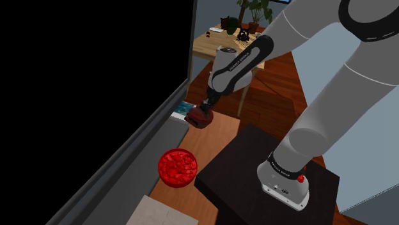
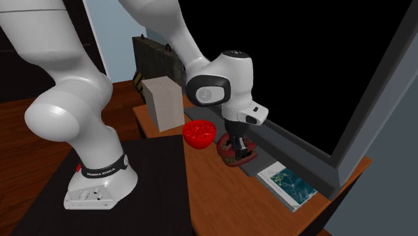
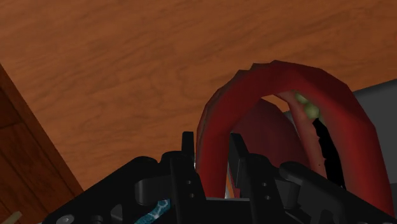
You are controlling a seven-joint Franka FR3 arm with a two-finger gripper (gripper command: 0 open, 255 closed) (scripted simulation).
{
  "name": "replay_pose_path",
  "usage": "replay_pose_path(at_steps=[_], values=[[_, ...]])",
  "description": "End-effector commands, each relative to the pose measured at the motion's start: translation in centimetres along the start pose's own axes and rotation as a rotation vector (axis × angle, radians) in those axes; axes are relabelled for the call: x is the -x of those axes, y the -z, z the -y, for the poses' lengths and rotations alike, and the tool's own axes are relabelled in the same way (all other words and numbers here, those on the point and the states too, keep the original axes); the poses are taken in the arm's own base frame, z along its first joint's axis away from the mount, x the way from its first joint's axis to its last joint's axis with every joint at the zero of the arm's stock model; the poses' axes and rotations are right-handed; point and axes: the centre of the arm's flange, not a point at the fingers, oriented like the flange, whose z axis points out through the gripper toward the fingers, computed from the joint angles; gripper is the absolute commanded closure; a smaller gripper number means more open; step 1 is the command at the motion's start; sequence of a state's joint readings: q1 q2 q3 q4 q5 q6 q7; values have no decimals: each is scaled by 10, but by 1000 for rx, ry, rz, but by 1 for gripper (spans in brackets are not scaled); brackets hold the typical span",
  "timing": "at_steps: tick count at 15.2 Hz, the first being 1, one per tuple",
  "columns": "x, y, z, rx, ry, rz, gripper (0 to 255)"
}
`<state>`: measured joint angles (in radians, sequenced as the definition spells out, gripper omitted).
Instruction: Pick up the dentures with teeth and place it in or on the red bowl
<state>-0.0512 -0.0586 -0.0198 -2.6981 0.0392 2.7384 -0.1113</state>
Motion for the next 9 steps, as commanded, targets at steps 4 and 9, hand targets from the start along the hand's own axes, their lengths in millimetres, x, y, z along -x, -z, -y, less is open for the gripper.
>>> replay_pose_path(at_steps=[4,9], values=[[-3,27,1,0,0,0,255],[5,42,26,0,0,0,255]])
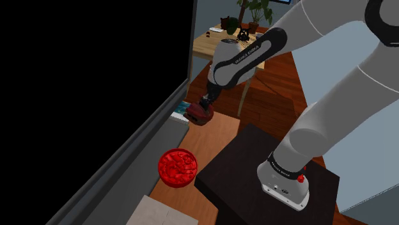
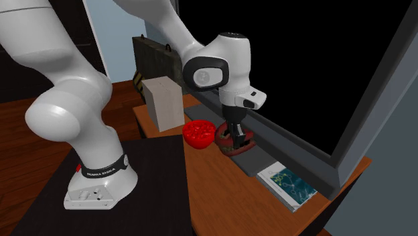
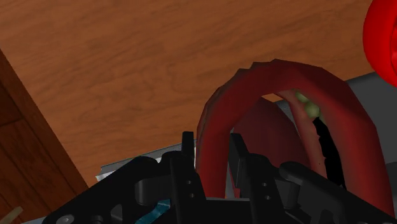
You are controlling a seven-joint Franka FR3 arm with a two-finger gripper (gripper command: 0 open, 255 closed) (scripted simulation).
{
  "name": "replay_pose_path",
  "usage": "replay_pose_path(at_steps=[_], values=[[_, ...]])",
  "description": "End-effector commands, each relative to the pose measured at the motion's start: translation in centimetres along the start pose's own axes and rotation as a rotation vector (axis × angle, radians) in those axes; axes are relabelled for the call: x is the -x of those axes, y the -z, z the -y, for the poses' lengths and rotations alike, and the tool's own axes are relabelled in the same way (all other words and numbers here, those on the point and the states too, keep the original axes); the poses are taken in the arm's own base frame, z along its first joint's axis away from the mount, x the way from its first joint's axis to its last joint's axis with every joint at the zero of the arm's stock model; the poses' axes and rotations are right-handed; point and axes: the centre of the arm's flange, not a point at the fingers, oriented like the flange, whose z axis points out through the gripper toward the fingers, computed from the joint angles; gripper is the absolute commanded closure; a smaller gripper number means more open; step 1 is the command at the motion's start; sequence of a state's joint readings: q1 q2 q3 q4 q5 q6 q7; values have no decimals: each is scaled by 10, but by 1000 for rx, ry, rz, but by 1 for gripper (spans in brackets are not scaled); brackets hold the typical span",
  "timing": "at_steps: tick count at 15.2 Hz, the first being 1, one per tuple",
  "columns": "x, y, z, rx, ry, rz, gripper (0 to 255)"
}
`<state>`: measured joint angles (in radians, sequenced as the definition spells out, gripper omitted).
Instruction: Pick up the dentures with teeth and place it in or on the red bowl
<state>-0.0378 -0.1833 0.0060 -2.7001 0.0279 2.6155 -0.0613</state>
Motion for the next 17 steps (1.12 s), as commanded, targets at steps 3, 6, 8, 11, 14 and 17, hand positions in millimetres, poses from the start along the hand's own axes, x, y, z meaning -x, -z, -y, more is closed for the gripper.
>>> replay_pose_path(at_steps=[3,6,8,11,14,17], values=[[17,7,45,1,-1,-1,255],[30,11,83,1,-1,-1,255],[38,14,107,1,-1,-1,255],[52,18,144,1,-1,-1,255],[65,22,182,1,-1,-1,255],[78,26,219,1,-1,-1,255]])
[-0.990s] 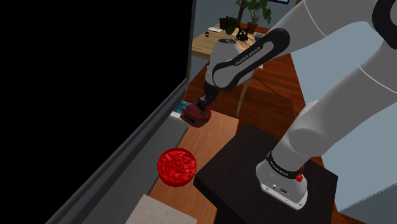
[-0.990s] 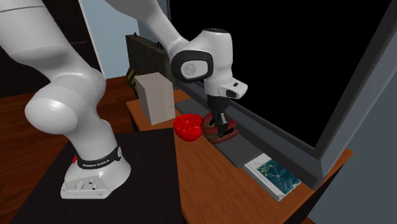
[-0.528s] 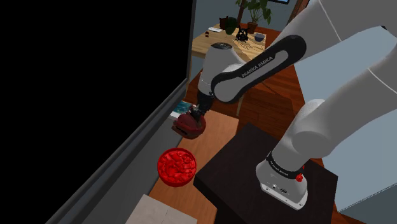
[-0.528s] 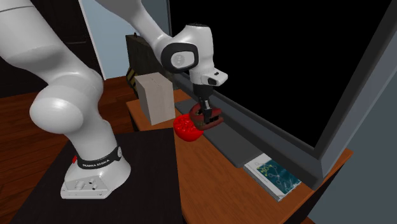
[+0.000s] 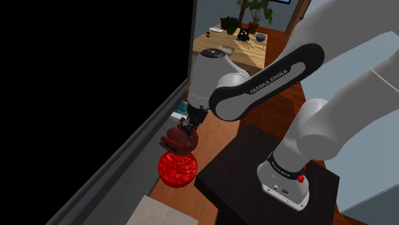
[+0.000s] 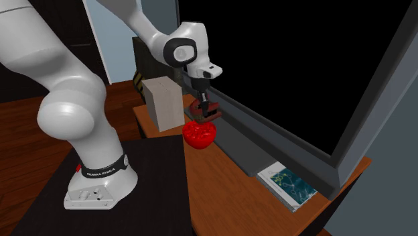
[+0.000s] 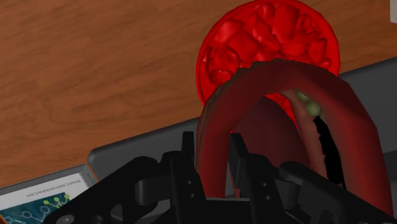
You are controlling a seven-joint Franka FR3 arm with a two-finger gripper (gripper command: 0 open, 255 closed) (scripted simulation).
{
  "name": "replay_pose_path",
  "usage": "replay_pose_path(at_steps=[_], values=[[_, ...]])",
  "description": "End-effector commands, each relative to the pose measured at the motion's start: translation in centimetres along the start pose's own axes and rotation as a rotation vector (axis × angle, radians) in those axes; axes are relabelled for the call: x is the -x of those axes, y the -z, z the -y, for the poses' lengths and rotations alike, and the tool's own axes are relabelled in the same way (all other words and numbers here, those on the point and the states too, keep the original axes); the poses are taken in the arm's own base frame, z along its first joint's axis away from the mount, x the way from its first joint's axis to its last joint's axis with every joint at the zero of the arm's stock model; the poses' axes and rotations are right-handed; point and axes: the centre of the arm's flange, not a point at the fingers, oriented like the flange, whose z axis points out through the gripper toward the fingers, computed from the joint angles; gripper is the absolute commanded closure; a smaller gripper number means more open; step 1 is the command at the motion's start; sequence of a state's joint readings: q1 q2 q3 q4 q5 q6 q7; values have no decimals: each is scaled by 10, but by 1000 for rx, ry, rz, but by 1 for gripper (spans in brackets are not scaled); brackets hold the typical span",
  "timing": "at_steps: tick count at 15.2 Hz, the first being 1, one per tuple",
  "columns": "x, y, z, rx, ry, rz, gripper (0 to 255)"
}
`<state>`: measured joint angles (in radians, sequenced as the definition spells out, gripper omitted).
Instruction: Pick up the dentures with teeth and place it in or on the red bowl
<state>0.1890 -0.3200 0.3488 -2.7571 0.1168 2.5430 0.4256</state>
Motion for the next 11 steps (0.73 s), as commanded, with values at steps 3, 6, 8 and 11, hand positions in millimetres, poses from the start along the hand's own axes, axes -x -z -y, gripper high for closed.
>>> replay_pose_path(at_steps=[3,6,8,11], values=[[15,-6,32,0,-2,-1,255],[16,-21,32,0,-2,-1,255],[17,-32,32,0,-2,-1,255],[19,-48,31,0,-2,-1,255]])
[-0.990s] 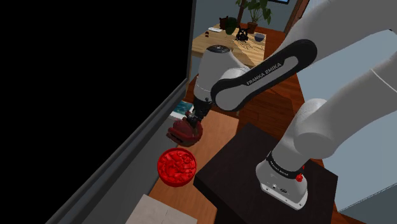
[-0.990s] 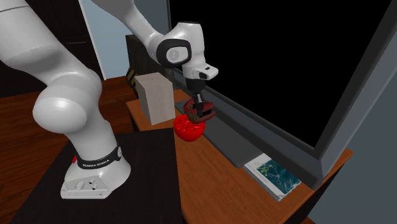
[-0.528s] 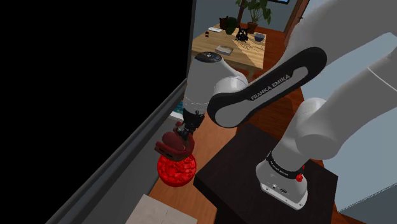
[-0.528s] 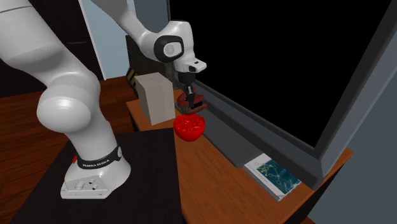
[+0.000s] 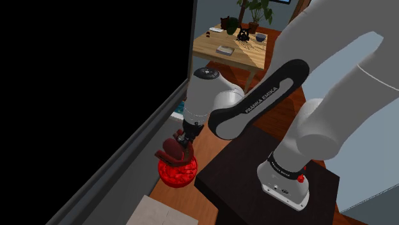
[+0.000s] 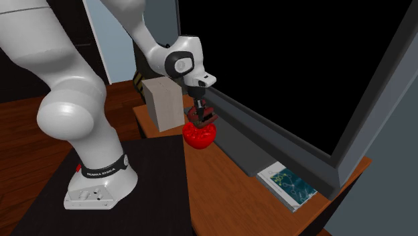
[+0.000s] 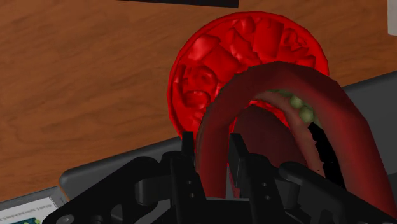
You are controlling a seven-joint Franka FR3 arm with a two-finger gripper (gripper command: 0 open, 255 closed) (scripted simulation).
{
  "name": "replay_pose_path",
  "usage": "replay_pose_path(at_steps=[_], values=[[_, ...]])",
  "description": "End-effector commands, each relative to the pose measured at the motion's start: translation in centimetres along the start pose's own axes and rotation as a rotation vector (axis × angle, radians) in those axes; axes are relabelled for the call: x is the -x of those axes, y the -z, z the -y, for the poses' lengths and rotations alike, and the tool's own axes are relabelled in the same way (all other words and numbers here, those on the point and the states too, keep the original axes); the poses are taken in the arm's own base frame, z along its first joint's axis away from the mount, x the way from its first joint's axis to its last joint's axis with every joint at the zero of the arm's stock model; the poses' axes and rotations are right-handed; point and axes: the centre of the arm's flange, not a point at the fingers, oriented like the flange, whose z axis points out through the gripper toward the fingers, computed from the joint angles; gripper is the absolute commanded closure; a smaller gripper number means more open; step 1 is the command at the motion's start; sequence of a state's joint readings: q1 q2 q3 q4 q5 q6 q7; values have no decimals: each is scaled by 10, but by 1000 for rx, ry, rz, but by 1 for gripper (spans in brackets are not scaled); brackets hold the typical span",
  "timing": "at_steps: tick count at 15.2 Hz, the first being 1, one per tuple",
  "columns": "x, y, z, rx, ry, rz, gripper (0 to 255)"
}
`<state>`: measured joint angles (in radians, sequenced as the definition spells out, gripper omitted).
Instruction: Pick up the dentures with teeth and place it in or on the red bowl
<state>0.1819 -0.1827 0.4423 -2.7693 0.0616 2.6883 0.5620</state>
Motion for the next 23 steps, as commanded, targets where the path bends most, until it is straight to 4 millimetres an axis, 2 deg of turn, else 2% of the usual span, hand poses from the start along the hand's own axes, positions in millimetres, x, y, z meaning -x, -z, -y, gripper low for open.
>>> replay_pose_path(at_steps=[1,7,15,16,21,23], values=[[1,-10,0,-1,0,-1,255],[4,-42,0,-1,0,-1,255],[4,-44,0,-1,0,-1,255],[7,-44,1,-1,0,-2,0],[4,-44,0,-1,0,-1,0],[4,-17,0,-1,0,-1,0]])
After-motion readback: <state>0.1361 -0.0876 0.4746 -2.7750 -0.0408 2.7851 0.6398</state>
